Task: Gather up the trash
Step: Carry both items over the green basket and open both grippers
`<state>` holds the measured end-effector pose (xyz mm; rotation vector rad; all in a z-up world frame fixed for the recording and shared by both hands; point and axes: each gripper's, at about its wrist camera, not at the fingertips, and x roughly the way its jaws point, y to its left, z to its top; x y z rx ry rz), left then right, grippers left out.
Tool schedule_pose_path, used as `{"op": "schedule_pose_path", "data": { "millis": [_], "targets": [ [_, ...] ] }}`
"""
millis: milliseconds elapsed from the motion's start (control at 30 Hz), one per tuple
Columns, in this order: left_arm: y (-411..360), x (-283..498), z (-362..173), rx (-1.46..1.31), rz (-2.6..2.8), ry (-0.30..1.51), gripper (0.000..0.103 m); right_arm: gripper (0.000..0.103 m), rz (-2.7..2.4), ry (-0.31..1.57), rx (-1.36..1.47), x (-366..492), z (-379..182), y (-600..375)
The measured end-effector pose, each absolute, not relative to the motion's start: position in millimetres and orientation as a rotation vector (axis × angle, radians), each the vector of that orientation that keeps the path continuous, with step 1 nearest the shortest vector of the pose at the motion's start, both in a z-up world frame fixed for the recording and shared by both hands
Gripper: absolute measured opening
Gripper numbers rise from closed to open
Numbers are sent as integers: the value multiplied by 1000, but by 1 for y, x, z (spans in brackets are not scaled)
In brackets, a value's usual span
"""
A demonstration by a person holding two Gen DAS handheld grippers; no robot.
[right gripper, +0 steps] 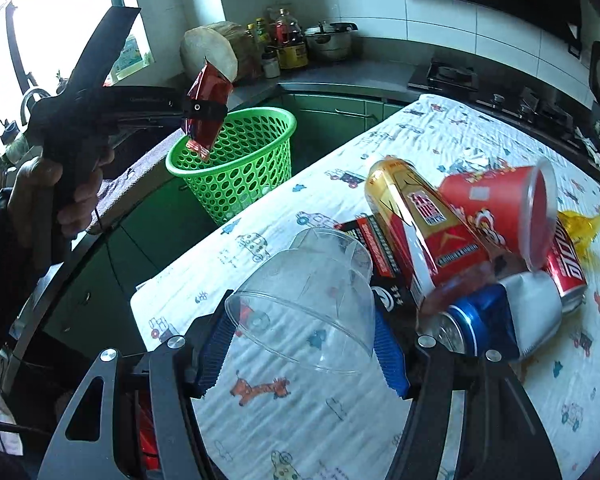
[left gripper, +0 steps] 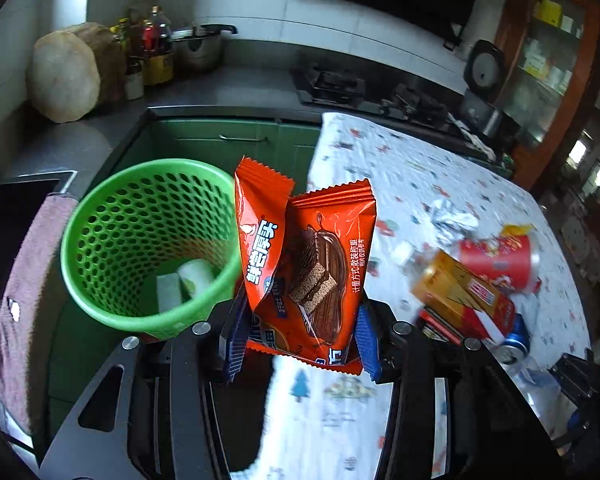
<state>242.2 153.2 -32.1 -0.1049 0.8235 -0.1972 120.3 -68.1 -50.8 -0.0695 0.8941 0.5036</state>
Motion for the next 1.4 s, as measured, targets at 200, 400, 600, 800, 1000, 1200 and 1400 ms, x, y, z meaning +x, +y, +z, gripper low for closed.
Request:
{"op": "schedule_pose_path", "data": {
  "millis": [200, 400, 600, 800, 1000, 1200, 1400],
  "targets": [
    [214, 301, -46, -88, -52, 865, 46, 62, 552, 894, -110, 150, -50, -37],
    [255, 341, -77, -128, 18, 938, 49, 62, 579, 887, -132, 182, -46, -7],
    [270, 352, -93, -141, 38, 957, 63, 62, 620, 880, -161, 216, -45, 26],
    [289, 344, -91, -165, 56, 939, 71, 62, 651, 861, -188, 249, -45, 59],
    [307, 314, -69, -182, 68, 876, 76, 62, 693, 841, -196, 284, -46, 100],
    [326, 280, -52, -197, 113, 829, 77, 62, 761, 842, -208, 312, -55, 149],
    [347, 248, -51, -235, 167, 827, 77, 62, 791, 870, -234, 336, -73, 187]
  ]
}}
